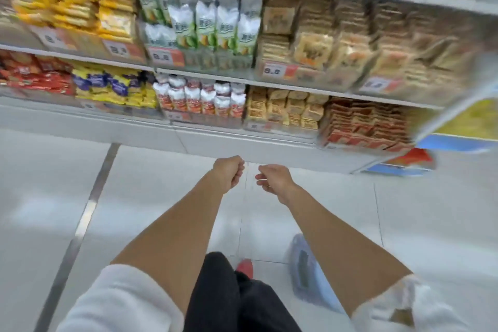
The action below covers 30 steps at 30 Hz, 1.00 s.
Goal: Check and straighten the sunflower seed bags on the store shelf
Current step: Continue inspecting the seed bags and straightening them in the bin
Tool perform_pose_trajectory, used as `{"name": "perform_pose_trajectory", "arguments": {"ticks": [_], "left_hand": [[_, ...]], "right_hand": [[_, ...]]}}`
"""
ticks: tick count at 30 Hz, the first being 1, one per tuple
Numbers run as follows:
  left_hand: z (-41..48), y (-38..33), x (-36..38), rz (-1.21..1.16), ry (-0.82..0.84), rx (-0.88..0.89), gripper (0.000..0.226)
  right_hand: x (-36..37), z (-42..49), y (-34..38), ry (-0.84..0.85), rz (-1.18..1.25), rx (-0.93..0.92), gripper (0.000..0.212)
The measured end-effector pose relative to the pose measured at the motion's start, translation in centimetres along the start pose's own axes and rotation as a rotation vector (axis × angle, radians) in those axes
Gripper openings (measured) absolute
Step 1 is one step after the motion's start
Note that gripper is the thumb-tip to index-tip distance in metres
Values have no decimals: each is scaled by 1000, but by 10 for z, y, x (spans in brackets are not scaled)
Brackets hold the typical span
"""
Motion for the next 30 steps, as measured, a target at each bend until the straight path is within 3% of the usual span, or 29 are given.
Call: {"name": "perform_pose_trajectory", "arguments": {"ticks": [5,10,17,24,28,30], "left_hand": [[29,-33,112,188,66,-29,21],[58,-58,197,334,76,-38,20],[82,-77,275,354,48,-57,19],[120,-106,341,176,-73,27,23],[142,-118,380,46,-165,113,25],[155,-120,398,10,-226,167,23]], "right_hand": [[-100,35,-16,-171,113,114,7],[-171,71,-15,-282,218,108,6],[-240,116,-18,-322,226,186,12],[-318,197,2,-223,-1,6,14],[-364,261,19,-169,-305,-216,35],[-382,285,18,-136,-376,-332,35]]}}
Point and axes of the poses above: each hand's wrist, its own z-axis towards the middle knuckle, its own x-axis out of the palm, y = z × x, the point moved 10 cm from there along z, towards the middle knuckle, and after that the axes turned 11 degrees about -x, right-handed, at the moved point
